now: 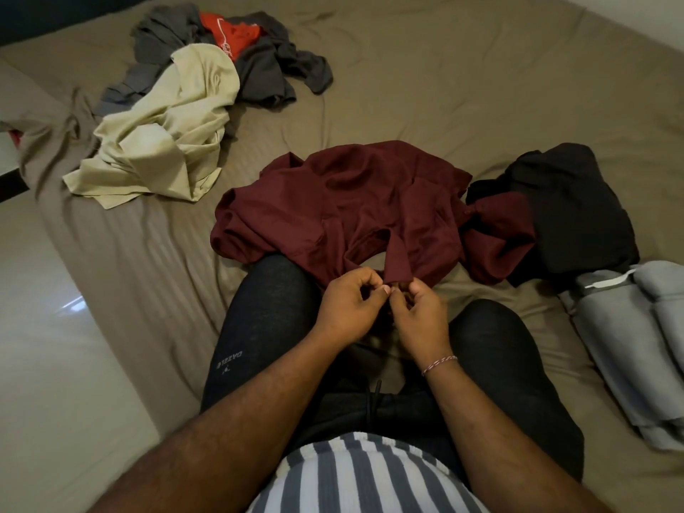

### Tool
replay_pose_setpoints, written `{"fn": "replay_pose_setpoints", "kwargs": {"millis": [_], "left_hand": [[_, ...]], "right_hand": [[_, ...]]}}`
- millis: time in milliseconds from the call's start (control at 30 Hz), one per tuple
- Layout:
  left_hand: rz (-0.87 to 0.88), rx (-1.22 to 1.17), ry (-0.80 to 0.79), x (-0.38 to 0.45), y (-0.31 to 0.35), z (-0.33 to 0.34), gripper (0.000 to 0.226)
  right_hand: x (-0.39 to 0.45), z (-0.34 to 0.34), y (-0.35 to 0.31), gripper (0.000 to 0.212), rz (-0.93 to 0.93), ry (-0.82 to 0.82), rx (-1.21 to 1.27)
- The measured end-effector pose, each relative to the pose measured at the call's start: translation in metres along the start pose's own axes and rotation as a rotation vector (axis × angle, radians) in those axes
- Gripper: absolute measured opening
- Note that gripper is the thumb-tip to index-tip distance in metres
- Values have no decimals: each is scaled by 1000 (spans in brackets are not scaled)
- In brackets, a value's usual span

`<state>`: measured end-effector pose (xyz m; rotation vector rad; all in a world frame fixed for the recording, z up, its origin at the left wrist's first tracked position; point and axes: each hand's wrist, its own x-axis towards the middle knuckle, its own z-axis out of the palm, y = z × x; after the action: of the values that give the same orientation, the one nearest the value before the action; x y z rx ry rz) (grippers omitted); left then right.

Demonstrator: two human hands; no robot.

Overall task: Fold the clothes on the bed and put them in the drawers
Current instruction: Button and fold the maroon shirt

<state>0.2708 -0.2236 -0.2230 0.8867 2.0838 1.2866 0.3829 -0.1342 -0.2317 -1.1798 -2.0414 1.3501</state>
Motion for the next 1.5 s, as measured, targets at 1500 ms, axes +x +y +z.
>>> {"fn": "replay_pose_setpoints", "kwargs": {"millis": [1500], "left_hand": [[518, 706, -67, 46, 76, -183, 11]], "right_hand": [[48, -85, -99, 11, -185, -476, 85]]}}
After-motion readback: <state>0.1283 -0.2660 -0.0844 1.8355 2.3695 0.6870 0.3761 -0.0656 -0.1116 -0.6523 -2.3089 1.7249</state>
